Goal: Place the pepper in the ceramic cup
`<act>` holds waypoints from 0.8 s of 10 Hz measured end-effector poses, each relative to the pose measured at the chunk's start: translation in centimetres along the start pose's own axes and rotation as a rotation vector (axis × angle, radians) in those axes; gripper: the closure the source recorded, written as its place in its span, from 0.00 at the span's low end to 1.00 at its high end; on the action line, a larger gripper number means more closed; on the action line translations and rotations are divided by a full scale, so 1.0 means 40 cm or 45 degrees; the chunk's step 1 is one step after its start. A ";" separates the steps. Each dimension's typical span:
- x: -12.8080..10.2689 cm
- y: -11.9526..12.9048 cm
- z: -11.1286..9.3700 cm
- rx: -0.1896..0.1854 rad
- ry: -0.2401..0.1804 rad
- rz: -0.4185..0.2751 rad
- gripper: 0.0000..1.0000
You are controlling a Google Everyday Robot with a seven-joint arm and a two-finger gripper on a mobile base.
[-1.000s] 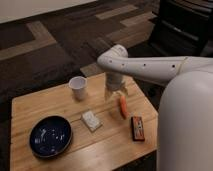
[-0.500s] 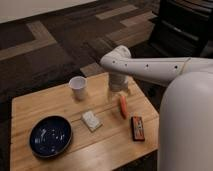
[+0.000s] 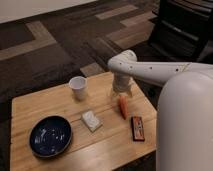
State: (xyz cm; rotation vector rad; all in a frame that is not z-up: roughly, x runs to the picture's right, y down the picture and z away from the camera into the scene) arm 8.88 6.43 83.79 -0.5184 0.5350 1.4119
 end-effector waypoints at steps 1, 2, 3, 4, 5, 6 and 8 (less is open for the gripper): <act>-0.013 -0.005 0.024 -0.006 0.002 0.012 0.35; -0.025 -0.009 0.048 -0.011 0.005 0.014 0.35; -0.034 -0.011 0.065 -0.017 0.007 0.012 0.35; -0.044 -0.008 0.080 -0.028 0.006 0.005 0.36; -0.049 -0.007 0.085 -0.035 0.005 -0.001 0.45; -0.054 -0.005 0.085 -0.039 0.002 -0.010 0.59; -0.061 -0.005 0.051 -0.034 -0.019 -0.025 0.89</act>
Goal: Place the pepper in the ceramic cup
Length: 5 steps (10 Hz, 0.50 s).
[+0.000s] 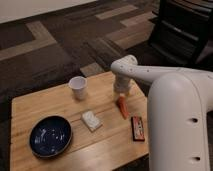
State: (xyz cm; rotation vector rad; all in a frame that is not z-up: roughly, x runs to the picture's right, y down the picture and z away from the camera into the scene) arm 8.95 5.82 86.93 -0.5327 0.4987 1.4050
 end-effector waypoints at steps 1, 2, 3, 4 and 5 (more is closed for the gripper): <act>-0.006 -0.002 -0.030 0.016 -0.020 -0.012 0.98; -0.014 -0.003 -0.057 0.038 -0.043 -0.030 0.98; -0.029 0.006 -0.084 0.067 -0.071 -0.062 0.98; -0.054 0.018 -0.120 0.116 -0.113 -0.121 0.98; -0.091 0.050 -0.161 0.165 -0.172 -0.203 0.98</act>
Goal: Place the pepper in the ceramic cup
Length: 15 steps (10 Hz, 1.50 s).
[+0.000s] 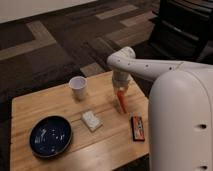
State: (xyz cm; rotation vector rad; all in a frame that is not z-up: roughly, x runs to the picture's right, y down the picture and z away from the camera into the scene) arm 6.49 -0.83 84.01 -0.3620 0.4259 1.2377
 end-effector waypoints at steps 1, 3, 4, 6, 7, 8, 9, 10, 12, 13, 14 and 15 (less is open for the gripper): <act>-0.054 0.028 -0.044 0.042 -0.079 -0.086 0.98; -0.148 0.099 -0.124 0.097 -0.231 -0.254 0.98; -0.183 0.142 -0.149 0.102 -0.288 -0.328 0.98; -0.244 0.213 -0.199 0.101 -0.395 -0.458 0.98; -0.271 0.260 -0.228 0.098 -0.450 -0.529 0.98; -0.288 0.296 -0.256 0.099 -0.498 -0.589 0.98; -0.297 0.320 -0.275 0.096 -0.534 -0.634 0.98; -0.295 0.367 -0.294 0.065 -0.574 -0.689 0.98; -0.264 0.392 -0.288 -0.003 -0.579 -0.706 0.98; -0.265 0.402 -0.290 -0.006 -0.581 -0.712 0.98; -0.264 0.405 -0.291 -0.008 -0.582 -0.713 0.98; -0.264 0.398 -0.290 -0.006 -0.580 -0.709 0.98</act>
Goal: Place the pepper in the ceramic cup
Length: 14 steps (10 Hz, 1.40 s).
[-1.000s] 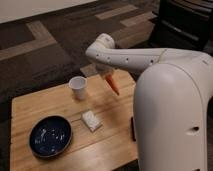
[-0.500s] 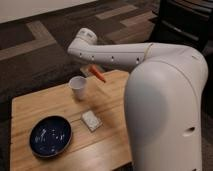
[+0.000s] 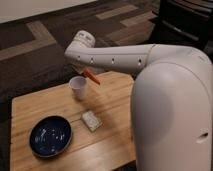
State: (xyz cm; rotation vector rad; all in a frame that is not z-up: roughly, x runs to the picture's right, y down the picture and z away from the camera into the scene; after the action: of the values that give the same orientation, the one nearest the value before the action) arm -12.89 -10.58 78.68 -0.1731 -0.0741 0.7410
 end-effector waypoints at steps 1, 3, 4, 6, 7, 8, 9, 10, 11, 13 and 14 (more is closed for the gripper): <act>-0.002 0.003 0.000 -0.001 -0.001 -0.002 0.98; -0.032 0.006 -0.011 0.007 -0.032 -0.032 0.98; -0.085 0.019 -0.040 0.023 -0.082 -0.079 0.98; -0.152 0.036 -0.101 0.051 -0.167 -0.146 0.98; -0.181 0.073 -0.123 0.034 -0.213 -0.185 0.98; -0.200 0.132 -0.135 -0.012 -0.253 -0.224 0.98; -0.201 0.188 -0.133 -0.075 -0.277 -0.246 0.98; -0.194 0.225 -0.122 -0.131 -0.289 -0.256 0.98; -0.184 0.253 -0.105 -0.192 -0.305 -0.261 0.98; -0.172 0.250 -0.072 -0.256 -0.336 -0.256 0.98; -0.170 0.230 -0.056 -0.269 -0.352 -0.255 0.98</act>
State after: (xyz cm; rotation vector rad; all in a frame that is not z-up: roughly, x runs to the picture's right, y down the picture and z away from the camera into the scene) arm -23.74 -8.81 74.73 -0.2596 -0.4285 0.5526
